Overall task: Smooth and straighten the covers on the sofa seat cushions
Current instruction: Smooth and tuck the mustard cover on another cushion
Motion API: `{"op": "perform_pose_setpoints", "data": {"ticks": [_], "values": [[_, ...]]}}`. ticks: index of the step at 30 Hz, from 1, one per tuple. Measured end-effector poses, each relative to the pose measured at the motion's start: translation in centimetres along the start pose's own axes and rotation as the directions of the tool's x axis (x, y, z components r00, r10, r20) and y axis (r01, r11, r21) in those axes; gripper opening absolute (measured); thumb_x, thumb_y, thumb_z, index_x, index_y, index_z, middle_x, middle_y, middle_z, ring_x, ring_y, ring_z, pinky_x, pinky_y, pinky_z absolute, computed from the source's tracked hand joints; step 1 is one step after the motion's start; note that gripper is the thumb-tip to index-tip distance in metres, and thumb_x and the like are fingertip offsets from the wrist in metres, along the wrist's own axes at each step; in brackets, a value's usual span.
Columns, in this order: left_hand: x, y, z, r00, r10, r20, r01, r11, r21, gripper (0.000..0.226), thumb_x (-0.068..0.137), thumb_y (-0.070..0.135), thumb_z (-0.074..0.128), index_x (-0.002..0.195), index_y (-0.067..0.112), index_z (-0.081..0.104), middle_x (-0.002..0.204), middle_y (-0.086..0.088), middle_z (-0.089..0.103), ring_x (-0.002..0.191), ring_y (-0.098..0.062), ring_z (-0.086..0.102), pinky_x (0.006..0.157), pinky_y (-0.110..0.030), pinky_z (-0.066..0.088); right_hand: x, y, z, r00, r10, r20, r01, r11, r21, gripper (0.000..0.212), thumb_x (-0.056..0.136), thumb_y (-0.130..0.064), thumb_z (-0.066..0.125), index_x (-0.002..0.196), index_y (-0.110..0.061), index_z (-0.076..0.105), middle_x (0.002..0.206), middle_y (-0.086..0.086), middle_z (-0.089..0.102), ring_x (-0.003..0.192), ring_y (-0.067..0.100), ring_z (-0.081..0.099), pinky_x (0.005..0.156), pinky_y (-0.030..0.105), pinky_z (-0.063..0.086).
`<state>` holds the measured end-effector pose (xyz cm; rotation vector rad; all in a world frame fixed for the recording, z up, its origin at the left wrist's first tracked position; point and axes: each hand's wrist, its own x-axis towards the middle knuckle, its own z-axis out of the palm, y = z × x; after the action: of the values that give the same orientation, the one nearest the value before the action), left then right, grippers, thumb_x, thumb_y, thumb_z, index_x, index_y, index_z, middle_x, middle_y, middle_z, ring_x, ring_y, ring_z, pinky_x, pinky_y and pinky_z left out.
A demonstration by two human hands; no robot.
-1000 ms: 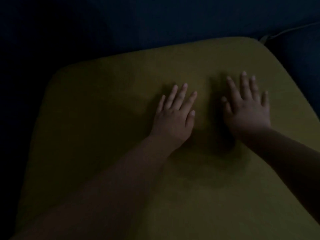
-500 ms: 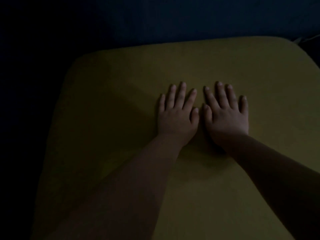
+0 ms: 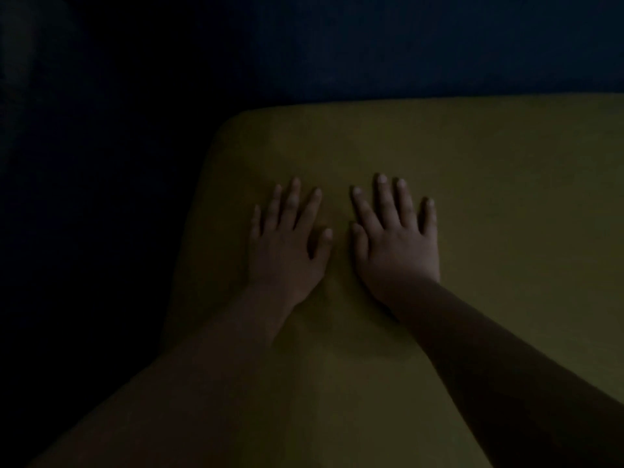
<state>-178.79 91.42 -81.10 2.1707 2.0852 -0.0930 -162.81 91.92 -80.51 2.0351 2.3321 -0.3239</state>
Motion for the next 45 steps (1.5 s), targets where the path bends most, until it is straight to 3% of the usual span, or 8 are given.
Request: {"op": "perform_pose_setpoints", "data": {"ticks": [7,11,17,22,29,38,41,45], "values": [[0.3,-0.1,-0.3,0.999,0.027,0.022,-0.026,0.998,-0.049,0.069,0.087,0.06,0.007,0.152,0.039,0.006,0.163,0.003,-0.002,0.149,-0.022,-0.003,0.119,-0.047,0.002,0.2,0.0,-0.1,0.999,0.038,-0.016,-0.039,0.998,-0.058,0.061,0.094,-0.048,0.005,0.153,-0.035,0.006,0.162,0.001,0.001,0.149,0.023,-0.002,0.116,0.055,0.002],[0.0,-2.1,-1.9,0.999,0.019,0.035,-0.012,0.982,-0.19,0.058,0.097,0.055,0.018,0.152,0.04,0.007,0.162,0.003,-0.01,0.148,-0.018,-0.01,0.12,-0.043,-0.003,0.3,-1.7,-1.1,0.994,0.069,0.086,-0.068,0.998,-0.017,0.057,0.099,-0.046,0.008,0.153,-0.035,-0.004,0.161,0.003,-0.013,0.147,0.022,-0.015,0.114,0.06,-0.005],[-2.4,-8.0,-3.4,0.983,-0.095,-0.16,0.068,0.983,-0.168,0.058,0.097,0.047,0.015,0.153,0.033,0.007,0.162,0.001,-0.01,0.148,-0.019,-0.011,0.118,-0.038,-0.006,0.6,-9.4,-2.0,0.979,-0.18,-0.095,0.191,0.975,0.116,0.061,0.095,-0.046,0.013,0.154,-0.029,0.007,0.162,0.006,-0.004,0.148,0.025,-0.007,0.113,0.059,-0.004],[-3.7,-9.8,-0.3,0.982,-0.146,0.119,0.163,0.976,-0.142,0.054,0.1,0.045,0.009,0.151,0.039,-0.007,0.16,0.007,-0.018,0.147,-0.015,-0.016,0.12,-0.043,-0.006,-0.6,-13.2,2.0,0.976,-0.217,0.017,0.217,0.976,0.024,0.06,0.097,-0.048,0.013,0.15,-0.028,0.03,0.16,0.007,0.017,0.147,0.03,0.011,0.113,0.06,0.002],[-3.6,-9.8,-0.1,0.987,-0.136,0.085,0.149,0.976,-0.16,0.053,0.101,0.045,0.011,0.151,0.039,-0.006,0.161,0.006,-0.014,0.147,-0.017,-0.014,0.12,-0.046,-0.002,-0.6,-13.0,1.8,0.979,-0.197,0.057,0.2,0.979,-0.048,0.066,0.091,-0.053,-0.005,0.153,-0.034,0.004,0.162,0.003,-0.005,0.148,0.026,-0.009,0.114,0.058,-0.007],[-4.2,-9.5,-0.4,0.982,-0.148,0.115,0.166,0.971,-0.172,0.053,0.102,0.043,0.011,0.152,0.036,-0.004,0.161,0.004,-0.013,0.148,-0.018,-0.014,0.12,-0.044,-0.004,-1.1,-13.1,1.7,0.981,-0.184,0.07,0.188,0.98,-0.067,0.071,0.085,-0.051,-0.012,0.153,-0.035,0.002,0.162,0.002,-0.006,0.148,0.026,-0.007,0.115,0.057,-0.003],[-7.1,-9.1,-0.2,0.986,-0.153,0.072,0.164,0.969,-0.186,0.054,0.102,0.043,0.01,0.153,0.032,-0.005,0.162,0.005,-0.01,0.148,-0.015,-0.012,0.119,-0.042,-0.006,-3.0,-13.1,1.8,0.98,-0.19,0.065,0.192,0.981,-0.032,0.067,0.089,-0.053,-0.007,0.153,-0.035,0.0,0.162,0.001,-0.009,0.148,0.025,-0.01,0.114,0.059,-0.004],[-12.8,-8.8,-0.6,0.984,-0.175,0.032,0.178,0.959,-0.223,0.059,0.095,0.047,0.002,0.152,0.032,-0.007,0.161,0.006,-0.014,0.146,-0.012,-0.017,0.119,-0.041,-0.009,-7.4,-13.0,0.9,0.974,-0.226,-0.031,0.228,0.971,0.076,0.058,0.098,-0.048,0.014,0.154,-0.033,0.007,0.162,0.001,-0.004,0.148,0.026,-0.009,0.114,0.059,-0.002]]}}
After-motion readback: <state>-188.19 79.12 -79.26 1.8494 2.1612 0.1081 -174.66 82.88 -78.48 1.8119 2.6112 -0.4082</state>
